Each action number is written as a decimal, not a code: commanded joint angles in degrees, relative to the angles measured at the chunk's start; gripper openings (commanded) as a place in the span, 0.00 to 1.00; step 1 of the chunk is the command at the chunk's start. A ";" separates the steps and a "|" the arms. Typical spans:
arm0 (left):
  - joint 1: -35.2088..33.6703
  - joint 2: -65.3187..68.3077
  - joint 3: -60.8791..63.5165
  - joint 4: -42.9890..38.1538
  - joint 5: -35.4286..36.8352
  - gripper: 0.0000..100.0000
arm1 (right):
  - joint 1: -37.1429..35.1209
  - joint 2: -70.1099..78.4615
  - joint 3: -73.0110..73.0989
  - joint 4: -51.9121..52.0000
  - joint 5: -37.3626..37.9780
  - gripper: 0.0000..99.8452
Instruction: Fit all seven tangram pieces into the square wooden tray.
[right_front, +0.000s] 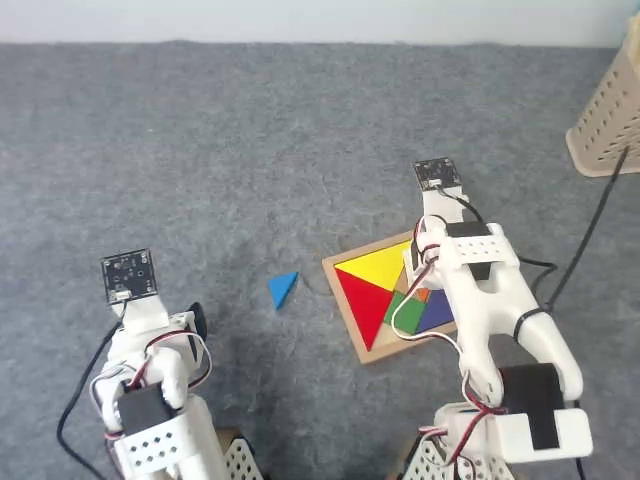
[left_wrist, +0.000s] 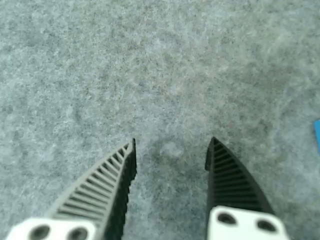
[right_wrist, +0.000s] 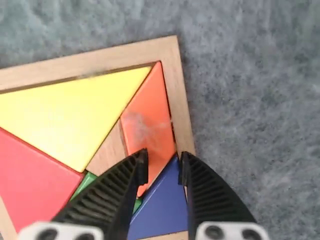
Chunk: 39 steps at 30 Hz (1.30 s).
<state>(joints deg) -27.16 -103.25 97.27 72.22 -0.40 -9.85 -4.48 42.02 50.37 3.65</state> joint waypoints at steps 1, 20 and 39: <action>-0.26 -1.14 -0.75 0.18 -0.35 0.22 | -0.84 -2.51 -0.88 2.59 -0.35 0.11; -0.26 -1.14 -0.75 0.18 -0.35 0.22 | 7.16 -29.67 16.70 7.60 17.58 0.10; -0.26 -1.14 -0.75 0.18 -0.35 0.22 | -6.37 -11.12 12.92 9.89 21.10 0.10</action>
<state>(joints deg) -27.16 -103.25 97.27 72.22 -0.40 -14.86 -22.33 58.64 63.12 27.47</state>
